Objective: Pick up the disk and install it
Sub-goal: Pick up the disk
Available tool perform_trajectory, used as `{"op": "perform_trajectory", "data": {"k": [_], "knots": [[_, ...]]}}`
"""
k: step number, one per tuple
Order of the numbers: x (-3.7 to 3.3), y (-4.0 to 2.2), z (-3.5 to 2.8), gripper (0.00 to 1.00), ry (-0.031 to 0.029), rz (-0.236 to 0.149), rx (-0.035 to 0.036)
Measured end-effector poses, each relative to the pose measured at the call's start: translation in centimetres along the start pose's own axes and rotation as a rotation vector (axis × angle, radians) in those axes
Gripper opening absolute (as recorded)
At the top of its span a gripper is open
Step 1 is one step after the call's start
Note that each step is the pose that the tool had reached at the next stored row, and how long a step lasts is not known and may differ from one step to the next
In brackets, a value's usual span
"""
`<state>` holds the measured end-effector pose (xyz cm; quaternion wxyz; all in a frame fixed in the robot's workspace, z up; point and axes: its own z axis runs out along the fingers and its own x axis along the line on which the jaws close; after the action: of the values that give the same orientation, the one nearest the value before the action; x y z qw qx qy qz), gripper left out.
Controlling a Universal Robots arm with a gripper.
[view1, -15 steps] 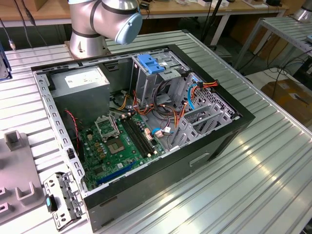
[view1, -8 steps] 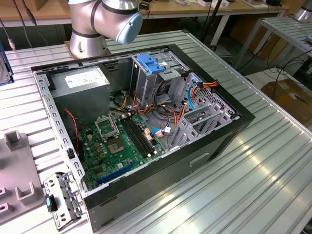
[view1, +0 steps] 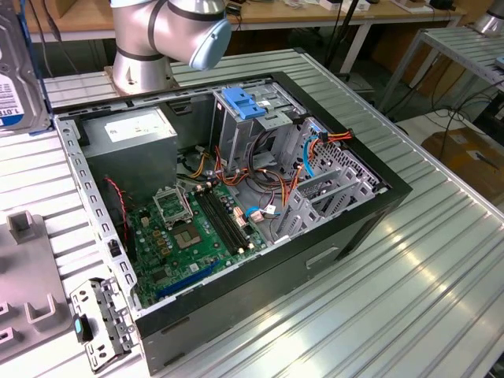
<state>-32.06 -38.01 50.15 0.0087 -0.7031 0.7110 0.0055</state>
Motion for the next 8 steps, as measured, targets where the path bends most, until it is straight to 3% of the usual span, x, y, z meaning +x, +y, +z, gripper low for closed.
{"op": "perform_trajectory", "data": {"k": [4, 6, 8], "knots": [[0.03, -1.57, 0.11, 0.37, 0.0033, 0.000, 0.0022], [0.03, -1.82, 0.19, 0.37, 0.0070, 0.000, 0.0125], [0.02, -2.12, 0.25, 0.37, 0.0084, 0.000, 0.0154]]}}
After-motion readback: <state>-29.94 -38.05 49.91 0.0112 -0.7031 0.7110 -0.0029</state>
